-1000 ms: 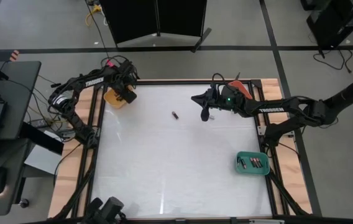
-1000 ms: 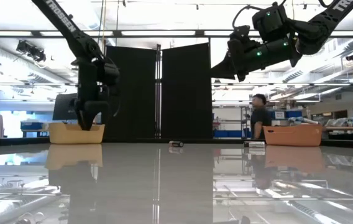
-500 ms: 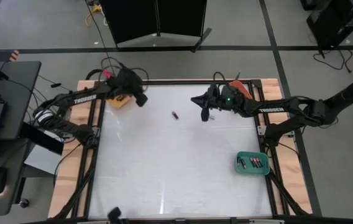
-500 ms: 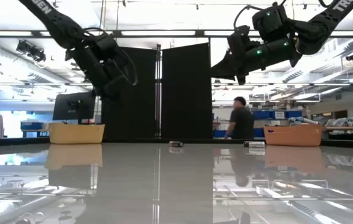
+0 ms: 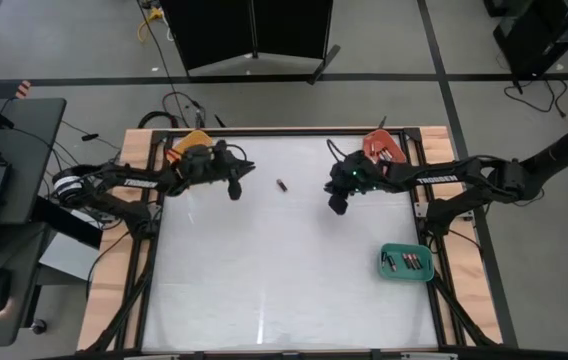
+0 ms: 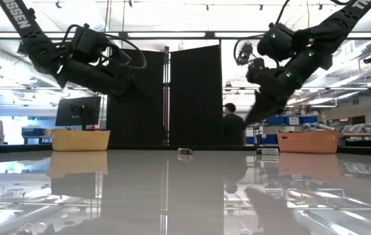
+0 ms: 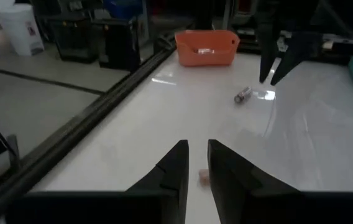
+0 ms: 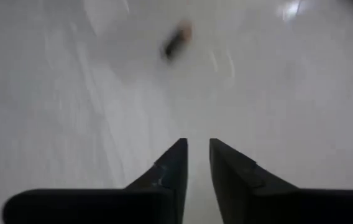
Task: Sort batteries
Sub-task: Put the brown battery into the green bin
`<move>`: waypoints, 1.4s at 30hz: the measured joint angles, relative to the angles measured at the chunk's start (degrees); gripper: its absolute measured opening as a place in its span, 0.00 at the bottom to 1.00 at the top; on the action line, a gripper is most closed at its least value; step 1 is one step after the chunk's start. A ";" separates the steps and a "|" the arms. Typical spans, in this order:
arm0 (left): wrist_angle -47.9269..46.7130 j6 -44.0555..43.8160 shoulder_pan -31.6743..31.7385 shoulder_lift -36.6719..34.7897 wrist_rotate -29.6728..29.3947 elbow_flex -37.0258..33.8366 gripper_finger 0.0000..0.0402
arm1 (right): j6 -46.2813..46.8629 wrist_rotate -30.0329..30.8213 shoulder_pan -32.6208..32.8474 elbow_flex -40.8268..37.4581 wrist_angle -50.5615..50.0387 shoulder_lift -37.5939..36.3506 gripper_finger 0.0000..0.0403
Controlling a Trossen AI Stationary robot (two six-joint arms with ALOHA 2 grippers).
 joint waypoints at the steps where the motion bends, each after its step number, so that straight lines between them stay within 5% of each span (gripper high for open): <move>1: 0.15 -0.51 -0.06 0.00 0.00 -0.51 0.16 | 0.00 0.00 0.00 0.00 -2.42 -0.14 0.22; 10: 1.80 -5.00 -0.06 0.03 3.16 -1.83 0.16 | -3.01 2.07 -1.65 0.00 -13.66 -0.50 0.36; 20: 1.90 -6.03 -2.24 9.40 8.80 3.09 0.04 | -4.57 -0.21 -2.39 0.00 -3.34 0.61 0.37; 23: -5.64 -4.12 -2.14 12.50 13.00 9.19 0.01 | -4.55 -0.37 -2.32 0.00 -2.90 0.61 0.37; 31: -46.41 16.67 -1.91 19.80 15.13 32.71 0.02 | -4.35 -0.42 -2.32 0.00 -4.61 0.63 0.37; 37: -57.98 22.59 -1.91 26.35 16.11 42.78 0.11 | -6.47 -0.44 -2.32 0.00 -4.99 0.63 0.37; 42: -58.83 25.78 -2.55 30.53 14.28 45.03 0.25 | -8.13 -0.44 -2.32 0.02 -5.57 0.66 0.37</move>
